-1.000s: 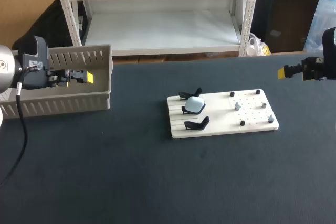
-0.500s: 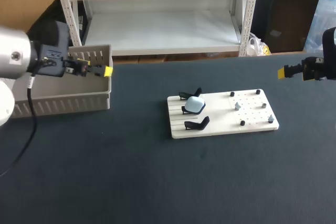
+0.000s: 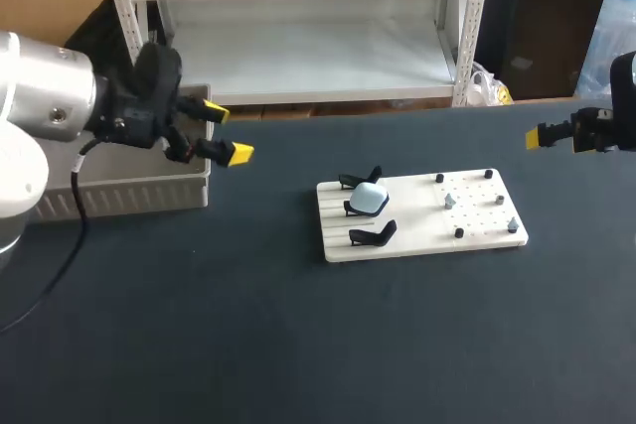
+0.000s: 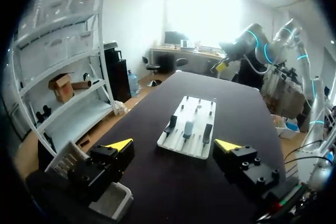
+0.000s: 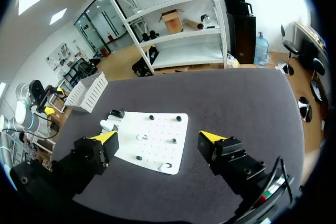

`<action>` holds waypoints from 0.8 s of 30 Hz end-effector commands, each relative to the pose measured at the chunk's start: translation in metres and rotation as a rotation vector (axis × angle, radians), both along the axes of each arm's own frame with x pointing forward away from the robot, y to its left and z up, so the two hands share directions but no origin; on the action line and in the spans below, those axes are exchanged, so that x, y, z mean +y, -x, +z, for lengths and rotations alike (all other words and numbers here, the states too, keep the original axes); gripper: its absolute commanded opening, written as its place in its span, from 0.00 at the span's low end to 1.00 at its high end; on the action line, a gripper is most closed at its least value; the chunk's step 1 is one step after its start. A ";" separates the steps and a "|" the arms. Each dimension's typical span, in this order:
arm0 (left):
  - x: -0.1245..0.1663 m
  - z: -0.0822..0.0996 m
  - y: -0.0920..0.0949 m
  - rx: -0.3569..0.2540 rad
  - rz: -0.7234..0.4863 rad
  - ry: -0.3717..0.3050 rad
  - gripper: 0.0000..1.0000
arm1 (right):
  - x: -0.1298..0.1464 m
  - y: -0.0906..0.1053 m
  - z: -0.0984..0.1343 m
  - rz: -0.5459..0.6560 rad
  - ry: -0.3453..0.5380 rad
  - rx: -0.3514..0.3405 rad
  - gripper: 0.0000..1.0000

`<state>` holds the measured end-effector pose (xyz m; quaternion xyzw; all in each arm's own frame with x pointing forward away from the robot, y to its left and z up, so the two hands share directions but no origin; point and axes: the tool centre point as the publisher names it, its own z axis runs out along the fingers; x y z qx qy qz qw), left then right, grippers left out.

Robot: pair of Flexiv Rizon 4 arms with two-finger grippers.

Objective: Pick up each earbud case from the left stands, insert the matching earbuds, close the lid, and place the case in the box.

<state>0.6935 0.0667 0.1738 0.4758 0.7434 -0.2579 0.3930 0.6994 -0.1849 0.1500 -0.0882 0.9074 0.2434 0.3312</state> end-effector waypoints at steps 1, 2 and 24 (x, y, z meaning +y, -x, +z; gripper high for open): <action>-0.010 -0.009 -0.001 -0.006 -0.187 0.047 1.00 | -0.001 -0.001 0.000 0.004 -0.002 0.001 1.00; -0.014 -0.012 0.000 -0.009 -0.200 0.043 1.00 | -0.001 -0.001 0.000 0.004 -0.002 0.001 1.00; -0.086 -0.077 0.002 -0.074 -0.355 0.000 1.00 | -0.001 -0.001 0.000 0.004 -0.002 0.001 1.00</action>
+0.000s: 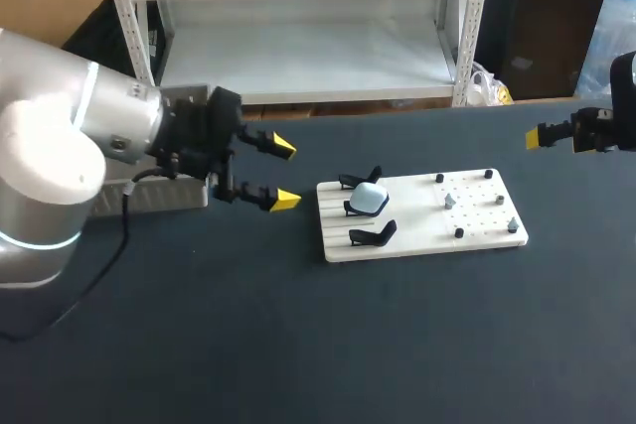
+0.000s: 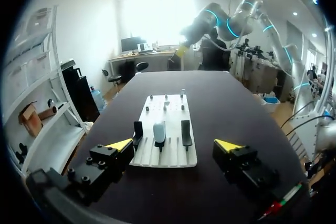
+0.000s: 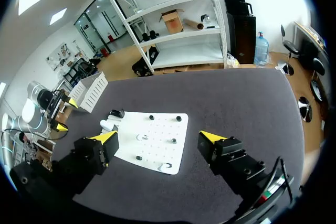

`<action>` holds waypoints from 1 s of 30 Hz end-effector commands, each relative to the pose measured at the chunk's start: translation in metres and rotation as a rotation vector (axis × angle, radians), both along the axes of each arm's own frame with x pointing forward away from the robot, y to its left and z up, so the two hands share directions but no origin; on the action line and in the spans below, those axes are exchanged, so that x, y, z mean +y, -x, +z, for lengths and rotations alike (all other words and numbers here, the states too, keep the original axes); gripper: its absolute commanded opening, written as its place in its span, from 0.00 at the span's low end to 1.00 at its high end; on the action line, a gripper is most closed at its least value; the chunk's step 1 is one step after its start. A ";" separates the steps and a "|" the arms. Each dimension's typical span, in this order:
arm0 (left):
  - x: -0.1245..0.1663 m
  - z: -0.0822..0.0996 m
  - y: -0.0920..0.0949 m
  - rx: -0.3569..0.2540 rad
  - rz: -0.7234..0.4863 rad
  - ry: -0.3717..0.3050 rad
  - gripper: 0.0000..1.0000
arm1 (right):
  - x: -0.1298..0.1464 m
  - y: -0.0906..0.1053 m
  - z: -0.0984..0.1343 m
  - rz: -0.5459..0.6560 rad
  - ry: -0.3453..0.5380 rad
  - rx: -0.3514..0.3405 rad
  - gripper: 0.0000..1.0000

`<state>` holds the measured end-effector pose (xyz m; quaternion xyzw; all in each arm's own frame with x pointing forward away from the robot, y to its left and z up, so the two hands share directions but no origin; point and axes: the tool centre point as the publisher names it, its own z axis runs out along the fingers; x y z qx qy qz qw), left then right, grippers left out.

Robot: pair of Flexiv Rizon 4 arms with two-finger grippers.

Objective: Pick up each earbud case from the left stands, insert the matching earbuds, close the lid, and place the case in the box.

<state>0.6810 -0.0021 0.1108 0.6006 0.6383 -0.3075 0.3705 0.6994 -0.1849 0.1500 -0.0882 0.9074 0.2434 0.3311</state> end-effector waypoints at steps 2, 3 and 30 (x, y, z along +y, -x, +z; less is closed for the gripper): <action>-0.020 -0.017 -0.011 -0.011 -0.028 -0.005 1.00 | -0.001 -0.001 0.000 0.004 -0.002 0.001 1.00; -0.022 -0.018 -0.012 -0.011 -0.030 -0.004 1.00 | -0.001 -0.001 0.000 0.004 -0.002 0.001 1.00; -0.059 -0.057 -0.023 -0.001 -0.092 -0.006 0.71 | -0.001 -0.001 0.000 0.004 -0.002 0.001 1.00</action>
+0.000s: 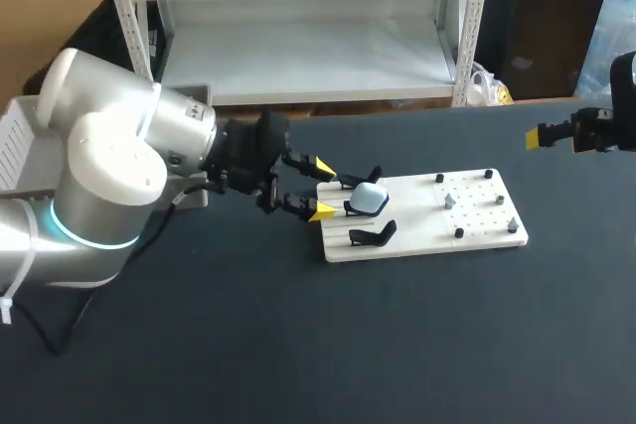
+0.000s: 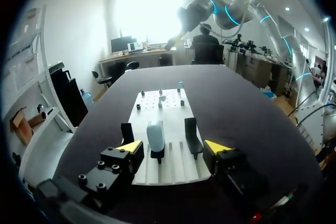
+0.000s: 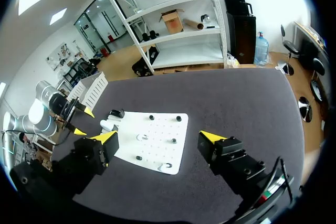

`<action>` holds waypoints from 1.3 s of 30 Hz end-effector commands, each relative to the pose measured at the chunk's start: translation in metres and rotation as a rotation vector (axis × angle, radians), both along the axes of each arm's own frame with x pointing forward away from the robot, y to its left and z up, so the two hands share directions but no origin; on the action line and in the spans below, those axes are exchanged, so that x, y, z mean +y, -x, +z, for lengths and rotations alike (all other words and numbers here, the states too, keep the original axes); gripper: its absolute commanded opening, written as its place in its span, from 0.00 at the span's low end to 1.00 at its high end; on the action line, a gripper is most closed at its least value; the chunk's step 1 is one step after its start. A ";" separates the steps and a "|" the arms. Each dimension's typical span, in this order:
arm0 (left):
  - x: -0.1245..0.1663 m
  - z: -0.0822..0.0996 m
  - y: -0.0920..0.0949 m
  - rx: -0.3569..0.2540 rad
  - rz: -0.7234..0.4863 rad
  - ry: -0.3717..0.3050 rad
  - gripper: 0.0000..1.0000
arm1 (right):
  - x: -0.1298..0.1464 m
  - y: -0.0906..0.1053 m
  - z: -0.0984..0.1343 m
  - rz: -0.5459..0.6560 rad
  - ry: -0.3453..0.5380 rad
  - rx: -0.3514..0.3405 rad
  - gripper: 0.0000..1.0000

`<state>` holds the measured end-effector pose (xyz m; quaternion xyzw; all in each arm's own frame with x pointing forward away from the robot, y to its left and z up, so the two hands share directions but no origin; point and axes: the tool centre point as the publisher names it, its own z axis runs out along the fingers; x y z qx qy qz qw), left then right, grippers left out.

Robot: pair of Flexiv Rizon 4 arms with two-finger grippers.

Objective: Pick up each earbud case from the left stands, insert the matching earbuds, close the lid, and place the case in the box.

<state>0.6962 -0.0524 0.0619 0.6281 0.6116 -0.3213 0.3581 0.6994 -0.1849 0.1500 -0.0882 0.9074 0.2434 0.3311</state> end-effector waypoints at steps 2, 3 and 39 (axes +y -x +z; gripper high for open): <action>-0.012 -0.011 -0.011 0.007 -0.005 -0.012 0.69 | -0.001 -0.001 0.000 0.004 -0.002 0.001 1.00; -0.013 -0.013 -0.013 0.011 -0.004 -0.014 0.66 | -0.001 -0.001 0.000 0.004 -0.002 0.001 1.00; -0.033 -0.034 -0.029 0.041 -0.011 -0.018 0.40 | -0.001 -0.001 0.000 0.004 -0.002 0.001 1.00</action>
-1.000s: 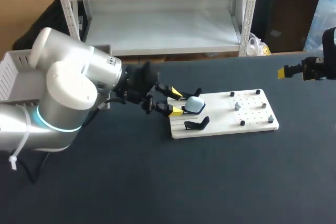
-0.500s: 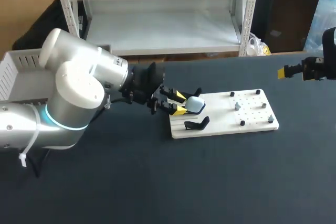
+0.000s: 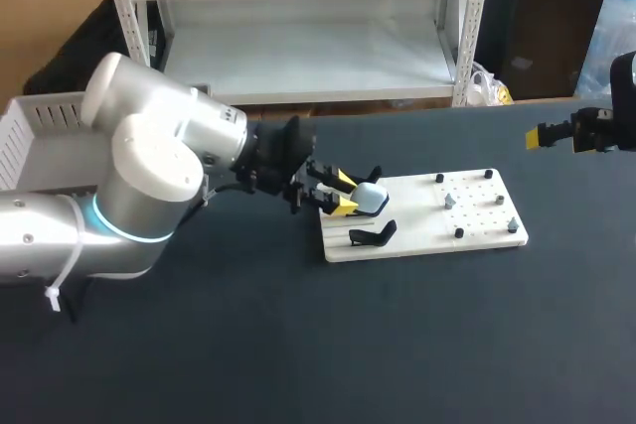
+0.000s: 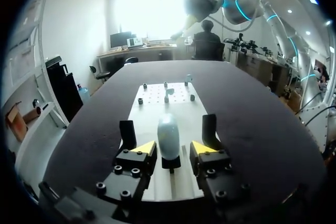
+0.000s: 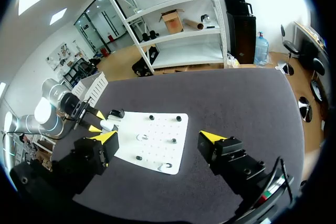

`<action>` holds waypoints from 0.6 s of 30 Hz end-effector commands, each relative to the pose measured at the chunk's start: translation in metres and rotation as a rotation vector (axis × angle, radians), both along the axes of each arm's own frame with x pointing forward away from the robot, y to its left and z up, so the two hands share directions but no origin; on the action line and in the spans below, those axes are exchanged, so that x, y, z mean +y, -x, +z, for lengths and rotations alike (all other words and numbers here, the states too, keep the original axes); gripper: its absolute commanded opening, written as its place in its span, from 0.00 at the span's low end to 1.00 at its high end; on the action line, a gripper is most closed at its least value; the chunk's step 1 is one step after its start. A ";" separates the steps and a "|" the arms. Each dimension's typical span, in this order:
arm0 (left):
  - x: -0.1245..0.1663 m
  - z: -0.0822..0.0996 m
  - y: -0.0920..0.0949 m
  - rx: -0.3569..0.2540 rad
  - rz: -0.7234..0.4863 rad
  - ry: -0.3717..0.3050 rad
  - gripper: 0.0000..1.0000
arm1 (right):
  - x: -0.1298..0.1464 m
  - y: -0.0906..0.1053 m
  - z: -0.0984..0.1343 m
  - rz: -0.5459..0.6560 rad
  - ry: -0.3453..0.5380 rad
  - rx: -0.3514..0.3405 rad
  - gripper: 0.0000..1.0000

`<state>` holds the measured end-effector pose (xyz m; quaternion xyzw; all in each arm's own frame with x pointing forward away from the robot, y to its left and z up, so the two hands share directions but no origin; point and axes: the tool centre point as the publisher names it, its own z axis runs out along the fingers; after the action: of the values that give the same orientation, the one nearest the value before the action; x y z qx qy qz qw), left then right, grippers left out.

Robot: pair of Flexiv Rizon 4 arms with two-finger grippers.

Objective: Pick up each earbud case from the left stands, insert the matching earbuds, close the lid, and place the case in the box.

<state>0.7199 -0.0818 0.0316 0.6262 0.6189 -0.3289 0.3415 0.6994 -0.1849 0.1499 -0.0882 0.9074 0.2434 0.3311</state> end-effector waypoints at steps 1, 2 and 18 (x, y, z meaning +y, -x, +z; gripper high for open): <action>-0.004 -0.004 -0.005 0.006 -0.006 -0.004 0.40 | -0.001 -0.001 0.000 0.004 -0.002 0.001 1.00; -0.004 -0.004 -0.006 0.008 -0.005 -0.003 0.39 | -0.001 -0.001 0.000 0.004 -0.002 0.001 1.00; -0.011 -0.007 -0.007 0.039 0.007 -0.003 0.32 | -0.001 -0.001 0.000 0.004 -0.002 0.001 1.00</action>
<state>0.7230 -0.0907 0.0260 0.6165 0.6282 -0.3376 0.3337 0.6994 -0.1849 0.1499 -0.0882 0.9074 0.2434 0.3311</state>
